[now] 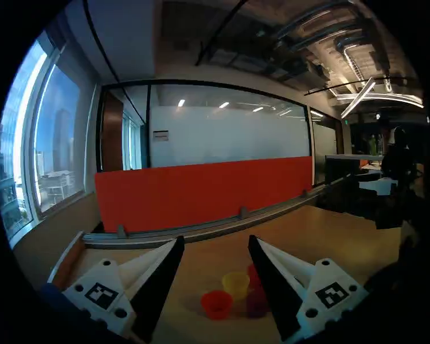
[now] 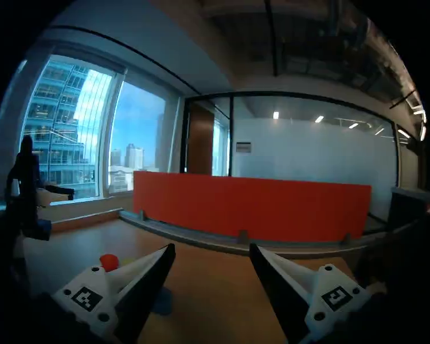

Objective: Pour water

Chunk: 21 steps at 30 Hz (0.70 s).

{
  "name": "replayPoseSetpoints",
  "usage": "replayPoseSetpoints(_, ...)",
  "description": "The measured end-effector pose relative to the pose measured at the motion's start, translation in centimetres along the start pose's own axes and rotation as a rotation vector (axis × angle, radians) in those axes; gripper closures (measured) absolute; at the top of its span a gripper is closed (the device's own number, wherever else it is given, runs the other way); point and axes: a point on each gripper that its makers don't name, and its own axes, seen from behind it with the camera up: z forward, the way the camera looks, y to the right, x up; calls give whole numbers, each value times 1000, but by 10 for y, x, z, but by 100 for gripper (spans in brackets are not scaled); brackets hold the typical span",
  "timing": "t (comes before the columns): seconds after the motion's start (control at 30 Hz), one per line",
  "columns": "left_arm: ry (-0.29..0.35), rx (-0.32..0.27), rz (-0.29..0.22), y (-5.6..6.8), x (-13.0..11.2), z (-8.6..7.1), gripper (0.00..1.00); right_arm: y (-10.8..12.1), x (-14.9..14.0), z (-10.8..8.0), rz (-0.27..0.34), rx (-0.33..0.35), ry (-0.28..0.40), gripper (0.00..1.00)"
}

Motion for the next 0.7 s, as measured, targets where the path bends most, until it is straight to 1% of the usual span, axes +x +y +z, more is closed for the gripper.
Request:
replayPoseSetpoints(0.1,11,-57,-5,10,4,-2,18,-9,2,-2,8,52,-8,0)
replayPoseSetpoints(0.2,11,-101,-11,18,3,-5,18,-11,-2,-2,8,69,-28,0)
replayPoseSetpoints(0.3,-4,-120,-4,22,-2,-6,18,-12,-5,-2,-5,74,-47,0)
replayPoseSetpoints(0.4,-27,-136,21,27,-9,-6,18,-15,-8,-2,-8,81,-61,0)
replayPoseSetpoints(0.5,-46,-161,51,35,-16,-8,18,-18,-11,-3,-6,96,-79,0)
replayPoseSetpoints(0.6,-56,-197,67,45,-20,-9,18,-20,-13,-2,-8,102,-91,0)
replayPoseSetpoints(0.7,-67,-234,70,55,-25,-10,18,-24,-17,-2,-11,112,-105,0)
